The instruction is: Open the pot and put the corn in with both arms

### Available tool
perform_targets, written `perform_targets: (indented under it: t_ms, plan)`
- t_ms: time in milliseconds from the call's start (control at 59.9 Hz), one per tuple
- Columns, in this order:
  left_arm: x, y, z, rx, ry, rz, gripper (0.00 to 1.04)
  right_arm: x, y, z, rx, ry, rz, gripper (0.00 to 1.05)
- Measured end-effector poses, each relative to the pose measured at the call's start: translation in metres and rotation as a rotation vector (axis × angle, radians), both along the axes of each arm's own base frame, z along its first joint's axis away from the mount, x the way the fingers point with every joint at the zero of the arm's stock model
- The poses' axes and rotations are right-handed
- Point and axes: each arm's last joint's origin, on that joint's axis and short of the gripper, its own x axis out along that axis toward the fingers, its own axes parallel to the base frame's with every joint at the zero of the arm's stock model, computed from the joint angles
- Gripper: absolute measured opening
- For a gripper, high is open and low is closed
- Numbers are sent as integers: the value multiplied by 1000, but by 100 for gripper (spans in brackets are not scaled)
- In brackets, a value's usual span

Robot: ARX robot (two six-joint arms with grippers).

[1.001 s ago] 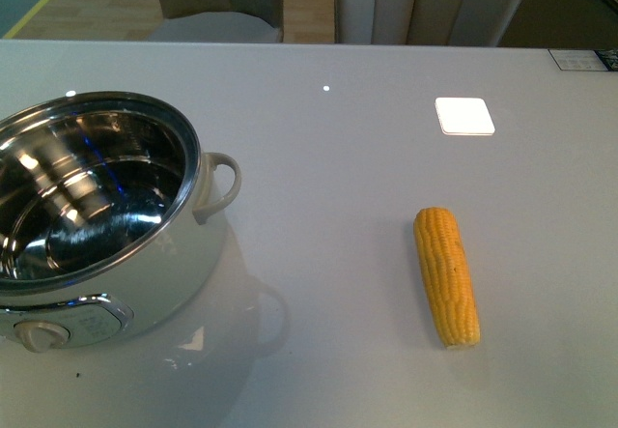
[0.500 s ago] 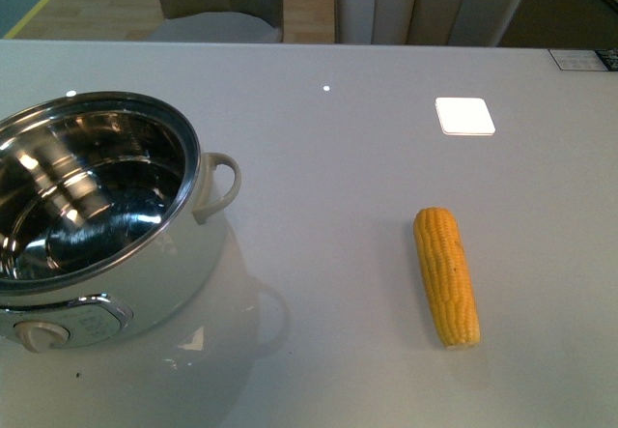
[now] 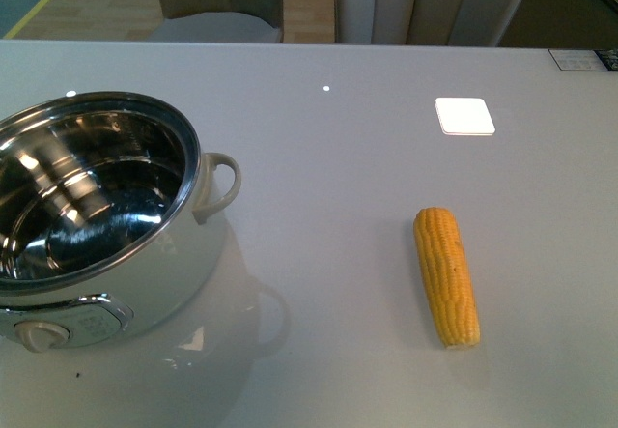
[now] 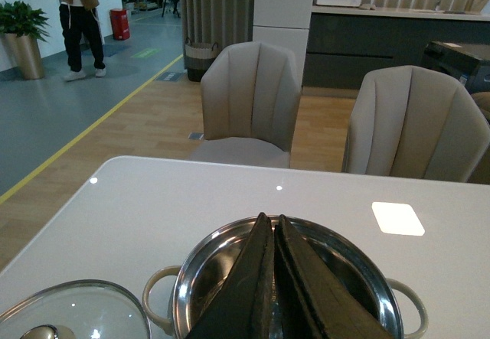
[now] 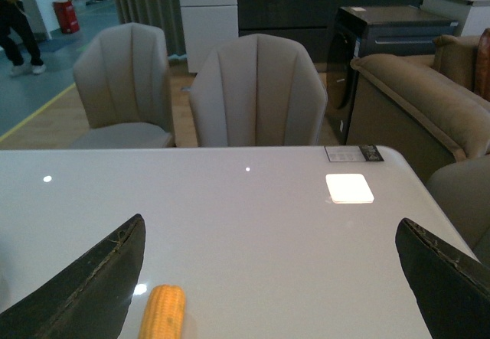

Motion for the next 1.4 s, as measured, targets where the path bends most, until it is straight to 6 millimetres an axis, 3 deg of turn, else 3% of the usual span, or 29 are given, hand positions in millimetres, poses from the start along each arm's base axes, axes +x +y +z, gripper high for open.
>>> perform_targets:
  t_ms: [517,584,1001,1168,1201,1301,1401]
  plan:
    - [-14,0,-3,0,6,0,4,0,0,0,0,0,0,96]
    - [-14,0,-3,0,6,0,21,0,0,0,0,0,0,96]
    - [-14,0,-3,0,6,0,97,0,0,0,0,0,0,96]
    - [-14,0,-3,2,6,0,98,0,0,0,0,1,0,96]
    - [-14,0,-3,2,6,0,98,1,0,-1,26,75,-23,96]
    - [-14,0,-3,2,5,0,98,5,1,-2,105,555,-117,96]
    - [-14,0,-3,2,6,0,98,11,3,-15,120,756,-140,96]
